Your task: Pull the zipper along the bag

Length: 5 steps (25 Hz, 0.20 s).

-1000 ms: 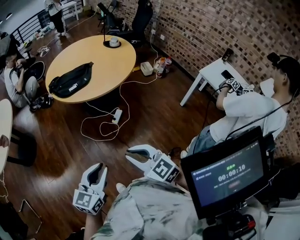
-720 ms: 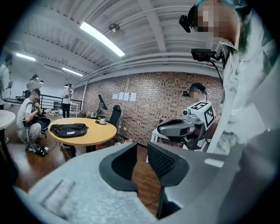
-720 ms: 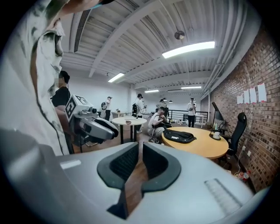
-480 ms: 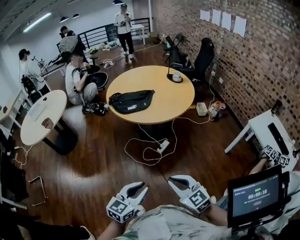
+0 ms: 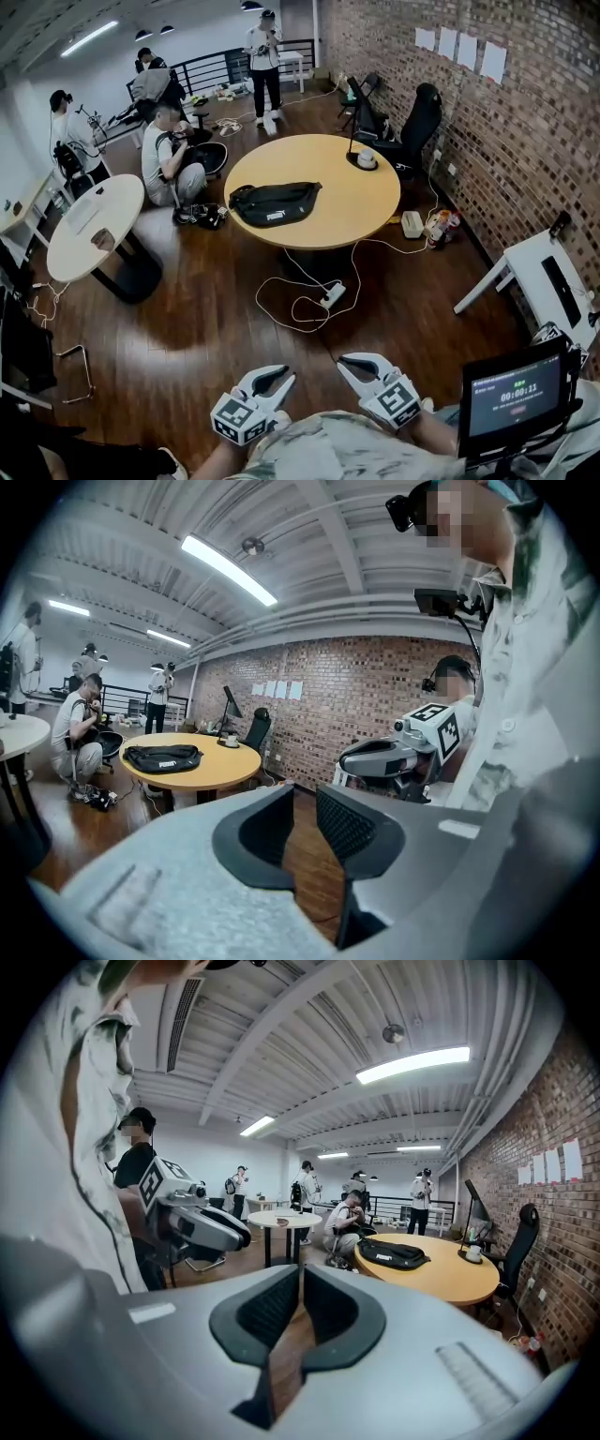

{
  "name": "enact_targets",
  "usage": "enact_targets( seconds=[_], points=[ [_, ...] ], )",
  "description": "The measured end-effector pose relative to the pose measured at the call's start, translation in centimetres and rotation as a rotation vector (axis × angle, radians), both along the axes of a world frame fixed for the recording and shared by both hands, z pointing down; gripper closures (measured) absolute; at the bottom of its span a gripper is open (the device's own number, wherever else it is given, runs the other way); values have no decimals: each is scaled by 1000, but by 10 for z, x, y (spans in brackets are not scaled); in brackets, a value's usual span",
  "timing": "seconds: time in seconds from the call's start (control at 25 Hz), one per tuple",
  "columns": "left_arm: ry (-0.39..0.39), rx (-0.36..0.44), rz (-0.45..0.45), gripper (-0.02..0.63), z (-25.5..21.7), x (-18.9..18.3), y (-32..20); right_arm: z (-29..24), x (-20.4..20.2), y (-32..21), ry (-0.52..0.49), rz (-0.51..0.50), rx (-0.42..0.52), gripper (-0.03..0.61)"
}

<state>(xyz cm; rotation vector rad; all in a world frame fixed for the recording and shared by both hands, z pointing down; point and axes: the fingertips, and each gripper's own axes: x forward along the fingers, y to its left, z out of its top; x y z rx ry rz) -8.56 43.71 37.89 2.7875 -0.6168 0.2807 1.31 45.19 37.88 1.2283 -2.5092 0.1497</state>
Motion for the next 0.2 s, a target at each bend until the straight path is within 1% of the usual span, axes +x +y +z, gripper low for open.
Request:
enact_targets(
  seconds=[0.2],
  points=[
    [17, 22, -11, 534, -4, -4, -12, -3, 1, -9, 19, 4, 18, 554]
  ],
)
